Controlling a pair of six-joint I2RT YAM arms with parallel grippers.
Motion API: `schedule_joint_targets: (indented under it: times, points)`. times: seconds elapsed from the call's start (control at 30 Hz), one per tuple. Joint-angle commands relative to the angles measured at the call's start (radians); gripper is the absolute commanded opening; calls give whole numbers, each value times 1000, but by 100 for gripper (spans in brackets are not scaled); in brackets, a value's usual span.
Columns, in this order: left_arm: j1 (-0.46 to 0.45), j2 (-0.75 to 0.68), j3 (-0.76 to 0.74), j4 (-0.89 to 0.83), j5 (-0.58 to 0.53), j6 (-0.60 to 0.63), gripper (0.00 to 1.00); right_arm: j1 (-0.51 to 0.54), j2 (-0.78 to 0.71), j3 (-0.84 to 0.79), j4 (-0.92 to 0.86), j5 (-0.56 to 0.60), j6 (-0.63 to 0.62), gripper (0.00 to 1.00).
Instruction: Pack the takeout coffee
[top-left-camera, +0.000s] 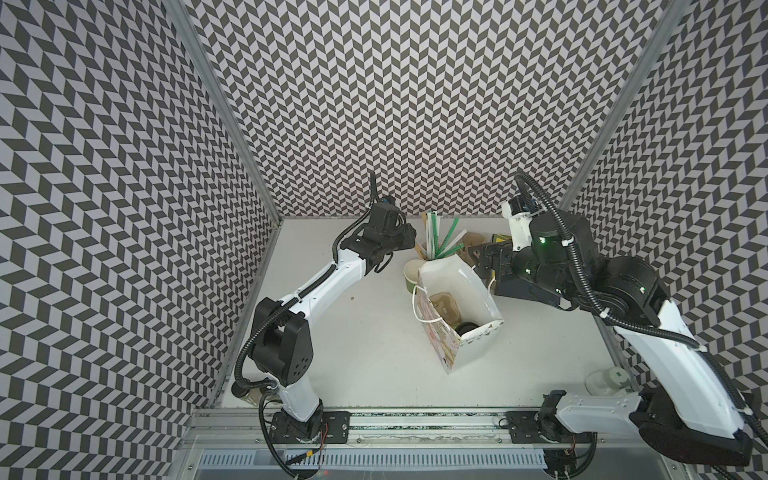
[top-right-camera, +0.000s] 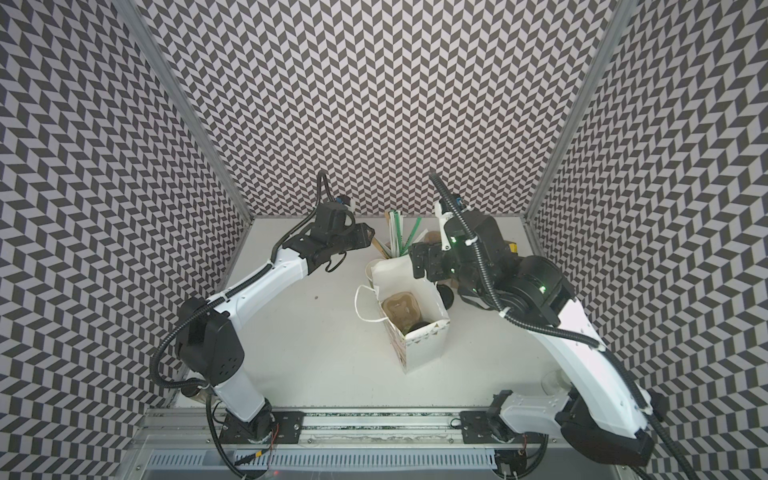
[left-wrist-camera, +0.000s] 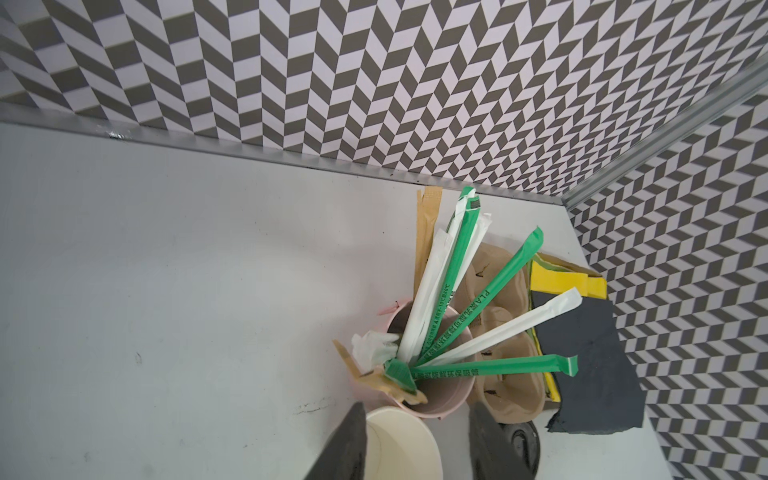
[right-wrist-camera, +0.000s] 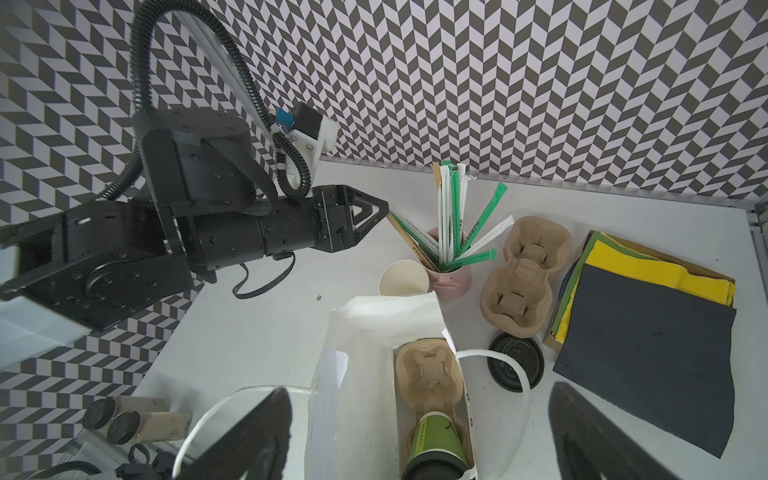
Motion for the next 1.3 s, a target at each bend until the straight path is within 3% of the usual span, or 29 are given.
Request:
schedule_joint_targets:
  times: [0.0,0.53,1.27]
  points:
    - [-4,29,46,-6,-19,14,38,-2,-19,2,21,6,-11,94]
    - [-5,68,70,6,-15,14,29,-3,-16,-7,25,2,-20,94]
    - [-7,69,94,-2,-27,14,7,-2,-11,-9,22,-1,-24,94]
